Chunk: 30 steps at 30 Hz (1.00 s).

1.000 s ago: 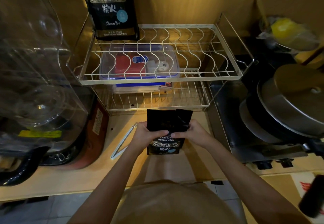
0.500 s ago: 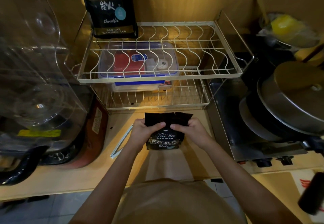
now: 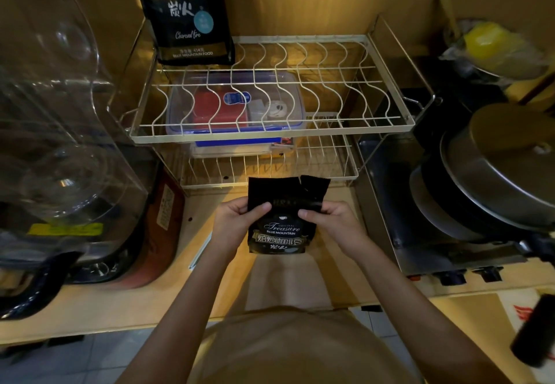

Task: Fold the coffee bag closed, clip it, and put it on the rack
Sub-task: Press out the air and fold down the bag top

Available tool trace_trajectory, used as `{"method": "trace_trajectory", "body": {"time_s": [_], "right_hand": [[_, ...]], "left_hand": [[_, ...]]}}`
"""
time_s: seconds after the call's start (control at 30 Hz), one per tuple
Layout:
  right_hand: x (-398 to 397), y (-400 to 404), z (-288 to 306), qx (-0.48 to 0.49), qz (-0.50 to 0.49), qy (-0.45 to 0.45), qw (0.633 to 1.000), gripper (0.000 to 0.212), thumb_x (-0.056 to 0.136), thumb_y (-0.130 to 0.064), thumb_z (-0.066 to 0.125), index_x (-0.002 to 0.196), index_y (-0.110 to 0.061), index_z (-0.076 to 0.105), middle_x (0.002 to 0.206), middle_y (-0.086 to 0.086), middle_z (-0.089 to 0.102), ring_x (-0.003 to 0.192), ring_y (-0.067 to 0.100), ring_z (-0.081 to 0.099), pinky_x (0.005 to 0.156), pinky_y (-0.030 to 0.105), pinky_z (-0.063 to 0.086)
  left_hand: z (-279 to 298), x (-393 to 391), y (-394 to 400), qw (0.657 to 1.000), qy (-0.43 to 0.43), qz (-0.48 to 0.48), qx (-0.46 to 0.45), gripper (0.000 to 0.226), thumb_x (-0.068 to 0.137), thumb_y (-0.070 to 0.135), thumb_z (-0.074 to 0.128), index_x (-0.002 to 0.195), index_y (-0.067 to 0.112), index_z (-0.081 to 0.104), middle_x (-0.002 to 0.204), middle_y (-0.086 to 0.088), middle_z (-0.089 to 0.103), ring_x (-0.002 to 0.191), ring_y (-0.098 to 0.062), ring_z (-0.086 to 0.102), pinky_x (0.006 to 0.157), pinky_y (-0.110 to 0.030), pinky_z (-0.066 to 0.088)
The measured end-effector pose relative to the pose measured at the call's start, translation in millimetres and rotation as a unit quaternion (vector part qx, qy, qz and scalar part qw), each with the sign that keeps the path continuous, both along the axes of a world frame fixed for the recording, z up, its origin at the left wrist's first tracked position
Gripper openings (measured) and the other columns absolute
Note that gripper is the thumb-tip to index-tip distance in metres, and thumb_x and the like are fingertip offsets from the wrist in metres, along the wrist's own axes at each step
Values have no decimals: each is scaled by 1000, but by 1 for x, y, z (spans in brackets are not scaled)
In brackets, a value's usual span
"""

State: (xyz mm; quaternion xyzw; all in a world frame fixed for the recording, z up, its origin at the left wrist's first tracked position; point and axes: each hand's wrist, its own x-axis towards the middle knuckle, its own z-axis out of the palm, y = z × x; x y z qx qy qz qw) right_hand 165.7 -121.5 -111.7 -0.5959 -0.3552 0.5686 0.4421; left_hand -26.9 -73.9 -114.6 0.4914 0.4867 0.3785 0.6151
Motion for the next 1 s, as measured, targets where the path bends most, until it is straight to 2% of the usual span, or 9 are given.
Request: {"method": "trace_trajectory", "body": {"time_s": [0.1,0.2,0.47,0.6,0.7,0.77,0.87,0.93,1.0], "right_hand": [[-1,2,4,-13,21,7,1000,25,79,3,62,103,10,63,71,-11,73,67,-3,68,62,9,51],[-2,3,5,-19,47,-8,999,26,81,-2,62,105,8,62,88,2,69,73,-1,67,67,11,53],[-10,10,14,3,8,21,1000,17,88,-9,54,100,-4,66,87,-2,68,72,-4,66,70,12,50],[-17,9,18,51,-46,15,998,27,86,-3,55,112,-11,51,83,-1,67,67,-2,68,59,9,51],[-23,9,16,60,-132,15,989,25,84,1,58,97,-14,42,70,0,66,54,-1,65,49,10,49],[-24,10,15,78,-133,15,988,26,84,2,56,85,-19,40,60,0,69,54,3,66,49,16,51],[-23,10,16,105,-94,-10,990,26,85,1,55,76,-21,46,67,3,69,60,17,67,51,23,54],[-22,10,15,120,-79,-34,989,22,87,-1,54,78,-22,53,67,7,67,64,20,65,54,24,54],[-21,10,13,120,-58,-50,990,20,88,-5,54,87,-23,60,73,2,69,70,11,68,59,21,56]], "left_hand": [[1,-1,0,1000,10,2,-5,16,75,7,68,84,20,70,65,13,75,68,-7,70,61,-18,57],[-2,-6,-3,1000,10,21,-8,13,76,7,67,87,15,70,65,12,75,68,-8,70,61,-18,58],[5,-11,-4,999,-4,27,-22,10,84,16,58,86,19,68,66,12,74,71,-3,68,66,-18,53],[17,-6,0,997,-52,57,-4,39,85,4,56,122,12,47,68,9,73,67,2,68,56,-11,52],[20,1,-2,994,-61,92,9,51,84,-1,54,128,16,36,82,11,61,62,2,68,51,-13,54],[21,3,-3,994,-39,98,19,39,85,0,53,121,15,45,85,10,61,65,-2,68,49,-14,54],[17,-1,0,997,5,71,8,19,87,6,53,103,12,62,79,2,67,72,-5,68,50,-11,51],[16,-4,2,999,22,45,-2,20,87,9,52,104,7,63,77,6,69,69,3,67,53,-7,50],[15,-8,3,1000,24,9,5,20,86,7,54,104,9,63,74,11,72,72,3,67,56,-8,51]]}}
